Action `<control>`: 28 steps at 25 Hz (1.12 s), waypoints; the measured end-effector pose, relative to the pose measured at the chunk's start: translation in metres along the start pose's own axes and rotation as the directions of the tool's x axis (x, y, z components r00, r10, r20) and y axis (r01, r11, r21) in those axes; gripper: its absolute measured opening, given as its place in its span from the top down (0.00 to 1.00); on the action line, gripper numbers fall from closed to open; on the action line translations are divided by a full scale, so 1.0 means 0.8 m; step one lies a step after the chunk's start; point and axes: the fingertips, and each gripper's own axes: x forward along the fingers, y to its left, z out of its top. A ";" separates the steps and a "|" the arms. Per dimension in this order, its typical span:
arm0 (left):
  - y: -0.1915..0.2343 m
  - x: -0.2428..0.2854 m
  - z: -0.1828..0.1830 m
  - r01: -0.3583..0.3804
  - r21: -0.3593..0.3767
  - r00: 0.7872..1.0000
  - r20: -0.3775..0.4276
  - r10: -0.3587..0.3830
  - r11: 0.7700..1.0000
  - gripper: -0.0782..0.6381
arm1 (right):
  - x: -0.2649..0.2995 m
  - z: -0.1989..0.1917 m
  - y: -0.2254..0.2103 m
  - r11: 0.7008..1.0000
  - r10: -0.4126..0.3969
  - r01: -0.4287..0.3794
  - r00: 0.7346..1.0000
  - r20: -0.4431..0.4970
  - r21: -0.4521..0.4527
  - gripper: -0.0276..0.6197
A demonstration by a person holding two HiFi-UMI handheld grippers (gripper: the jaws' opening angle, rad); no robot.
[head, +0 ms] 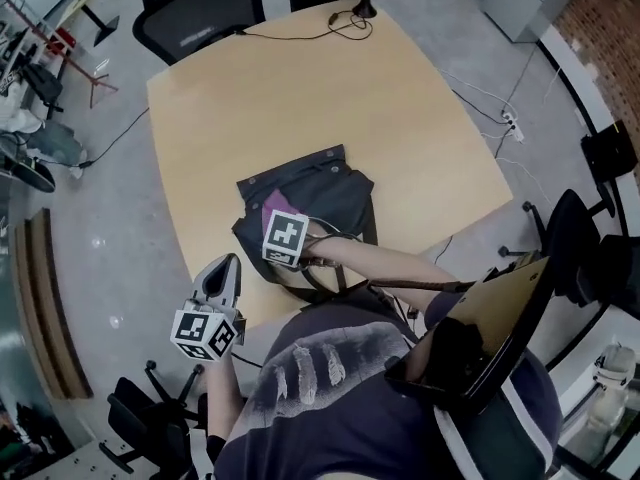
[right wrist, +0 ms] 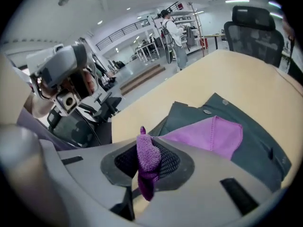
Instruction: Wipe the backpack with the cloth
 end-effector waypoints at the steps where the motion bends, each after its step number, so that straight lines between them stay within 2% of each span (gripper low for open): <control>1: 0.004 -0.002 0.000 -0.005 -0.002 1.000 0.001 0.005 1.000 0.88 | 0.001 0.011 0.012 0.998 0.057 -0.058 0.997 0.045 0.024 0.87; 2: 0.008 -0.006 0.000 -0.012 -0.003 1.000 0.004 0.012 1.000 0.88 | -0.001 0.026 0.027 0.989 0.130 -0.136 0.986 0.106 0.053 0.87; 3: 0.012 -0.009 0.002 -0.019 -0.004 1.000 0.010 0.019 1.000 0.88 | -0.007 0.041 0.042 0.969 0.213 -0.232 0.960 0.184 0.084 0.87; 4: 0.016 -0.012 0.004 -0.026 -0.006 0.999 0.018 0.026 1.000 0.88 | -0.020 0.057 0.056 0.936 0.291 -0.332 0.916 0.274 0.114 0.87; 5: 0.022 -0.016 0.007 -0.033 -0.008 0.999 0.027 0.033 0.999 0.88 | -0.037 0.073 0.067 0.898 0.349 -0.419 0.862 0.367 0.133 0.87; 6: 0.028 -0.021 0.008 -0.039 -0.010 0.999 0.034 0.040 0.999 0.88 | -0.058 0.087 0.072 0.866 0.376 -0.480 0.810 0.450 0.139 0.87; 7: 0.035 -0.025 0.009 -0.045 -0.012 0.998 0.039 0.045 0.999 0.88 | -0.080 0.099 0.073 0.850 0.377 -0.508 0.770 0.515 0.137 0.87; 8: 0.042 -0.029 0.008 -0.048 -0.014 0.998 0.040 0.048 0.999 0.88 | -0.101 0.107 0.070 0.852 0.358 -0.507 0.746 0.561 0.132 0.87; 9: 0.047 -0.032 0.007 -0.046 -0.016 0.998 0.040 0.047 0.999 0.88 | -0.122 0.112 0.065 0.866 0.324 -0.484 0.735 0.596 0.126 0.87; 12: 0.051 -0.037 0.001 -0.014 -0.025 0.999 0.039 0.015 1.000 0.88 | -0.185 0.114 0.048 0.924 0.174 -0.357 0.711 0.681 0.136 0.87; 14: 0.052 -0.045 0.000 0.022 -0.064 0.998 0.057 -0.018 0.998 0.88 | -0.216 0.113 0.039 0.952 0.056 -0.255 0.692 0.720 0.171 0.87; 16: 0.054 -0.048 0.006 0.073 -0.111 0.994 0.088 -0.063 0.991 0.88 | -0.236 0.109 0.032 0.964 -0.051 -0.159 0.673 0.738 0.212 0.87; 18: 0.046 -0.044 0.013 0.114 -0.120 0.990 0.101 -0.102 0.986 0.88 | -0.251 0.099 0.035 0.964 -0.116 -0.104 0.660 0.742 0.243 0.87; 21: 0.024 -0.038 0.026 0.157 -0.080 0.983 0.112 -0.148 0.984 0.88 | -0.270 0.086 0.054 0.965 -0.134 -0.088 0.643 0.754 0.246 0.87; 23: 0.008 -0.034 0.036 0.169 -0.043 0.979 0.125 -0.162 0.985 0.88 | -0.283 0.079 0.067 0.970 -0.128 -0.083 0.621 0.773 0.228 0.87; 28: -0.055 -0.038 0.026 0.145 -0.020 0.982 0.123 -0.142 0.989 0.88 | -0.303 0.038 0.100 0.982 -0.074 -0.097 0.587 0.807 0.160 0.87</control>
